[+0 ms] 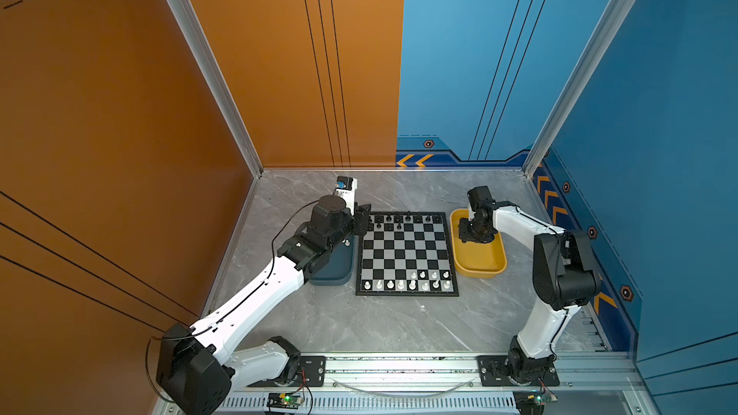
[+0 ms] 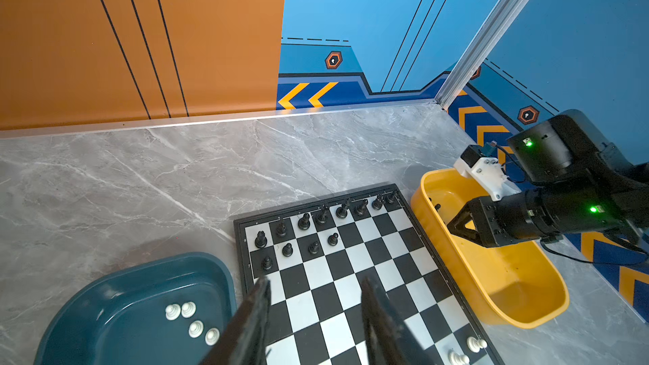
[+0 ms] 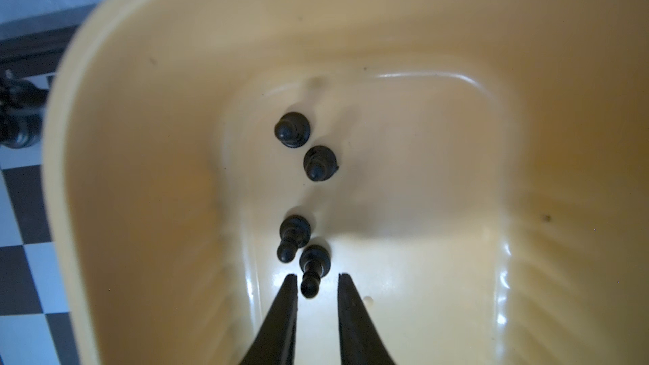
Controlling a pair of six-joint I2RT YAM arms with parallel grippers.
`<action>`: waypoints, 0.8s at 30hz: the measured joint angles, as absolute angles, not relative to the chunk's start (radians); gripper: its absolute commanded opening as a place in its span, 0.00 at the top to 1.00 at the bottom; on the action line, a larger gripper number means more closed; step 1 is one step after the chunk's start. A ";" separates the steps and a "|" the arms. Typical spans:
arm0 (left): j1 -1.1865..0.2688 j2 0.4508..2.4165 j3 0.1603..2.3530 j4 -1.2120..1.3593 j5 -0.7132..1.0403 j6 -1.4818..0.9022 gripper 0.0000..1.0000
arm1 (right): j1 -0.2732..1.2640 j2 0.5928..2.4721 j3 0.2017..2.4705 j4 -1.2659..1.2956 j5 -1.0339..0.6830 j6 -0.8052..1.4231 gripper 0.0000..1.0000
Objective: Set up the chess pieces on the board
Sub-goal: 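Lower the right gripper into the yellow tray and grasp a black pawn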
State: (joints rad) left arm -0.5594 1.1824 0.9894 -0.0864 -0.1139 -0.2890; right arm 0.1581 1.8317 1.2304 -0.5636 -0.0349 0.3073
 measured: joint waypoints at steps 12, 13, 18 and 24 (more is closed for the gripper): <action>-0.563 1.186 0.989 -0.094 -0.114 -0.289 0.56 | 0.158 1.862 1.243 -0.557 -0.035 0.308 0.82; -0.563 1.186 0.989 -0.094 -0.114 -0.289 0.56 | 0.158 1.862 1.243 -0.557 -0.036 0.308 0.82; -0.563 1.186 0.989 -0.094 -0.114 -0.289 0.56 | 0.158 1.863 1.243 -0.557 -0.049 0.308 0.86; -0.563 1.186 0.989 -0.094 -0.114 -0.289 0.56 | 0.158 1.863 1.243 -0.557 -0.050 0.311 0.92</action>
